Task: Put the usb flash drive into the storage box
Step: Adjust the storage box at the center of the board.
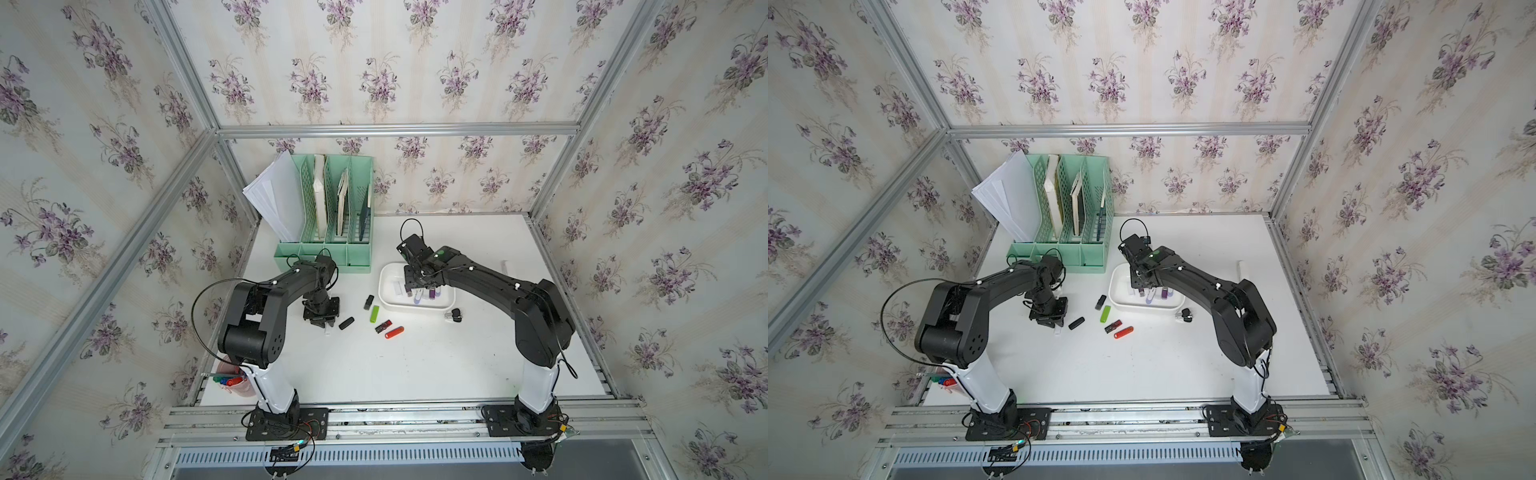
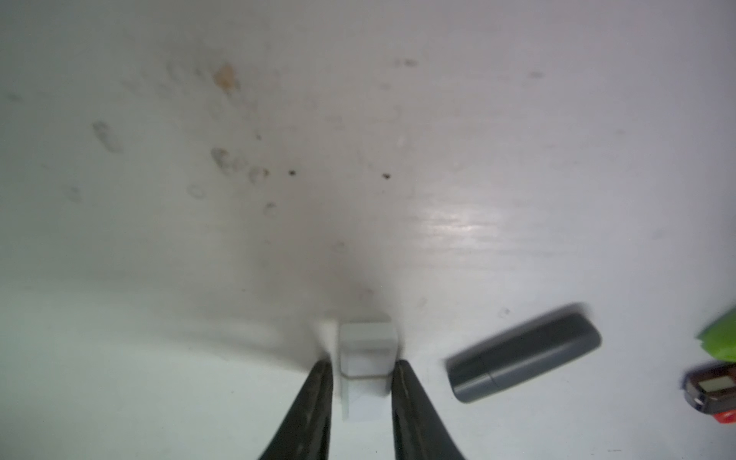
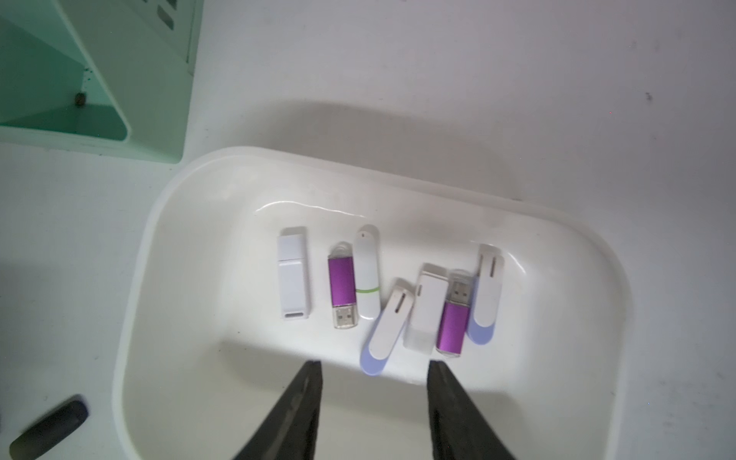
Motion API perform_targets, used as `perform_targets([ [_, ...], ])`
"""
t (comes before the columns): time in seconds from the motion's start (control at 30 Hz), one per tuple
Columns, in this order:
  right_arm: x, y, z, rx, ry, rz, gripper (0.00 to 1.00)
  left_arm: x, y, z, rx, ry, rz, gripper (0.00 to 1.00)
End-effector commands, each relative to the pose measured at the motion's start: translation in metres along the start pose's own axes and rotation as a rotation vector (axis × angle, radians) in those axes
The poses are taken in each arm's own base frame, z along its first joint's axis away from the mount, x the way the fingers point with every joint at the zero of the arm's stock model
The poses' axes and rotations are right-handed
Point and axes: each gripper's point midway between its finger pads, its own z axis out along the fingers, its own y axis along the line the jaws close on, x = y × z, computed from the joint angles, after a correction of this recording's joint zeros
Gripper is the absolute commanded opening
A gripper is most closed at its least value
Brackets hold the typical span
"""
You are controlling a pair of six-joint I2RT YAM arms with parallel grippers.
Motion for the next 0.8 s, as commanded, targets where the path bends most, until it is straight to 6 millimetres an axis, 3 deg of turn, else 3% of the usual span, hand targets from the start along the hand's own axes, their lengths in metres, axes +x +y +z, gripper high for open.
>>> perform_targets([
  [0.0,0.0,-0.035,-0.006,0.063,-0.008,0.058,0.49,0.003,0.002,-0.001,-0.007,0.005,0.002,0.29],
  [0.23,0.008,-0.119,-0.007,0.175,0.011,0.202,0.59,0.002,0.0,-0.006,-0.001,-0.007,0.003,0.26],
  [0.4,0.019,-0.156,-0.011,0.223,0.026,0.264,0.66,0.0,-0.001,-0.018,0.003,-0.025,0.005,0.26],
  [0.5,0.033,-0.164,-0.004,0.235,0.066,0.268,0.67,-0.003,-0.004,-0.03,0.017,-0.047,0.006,0.26],
  [0.77,0.063,-0.16,0.017,0.208,0.149,0.259,0.68,-0.014,-0.017,-0.07,0.049,-0.118,0.019,0.26],
])
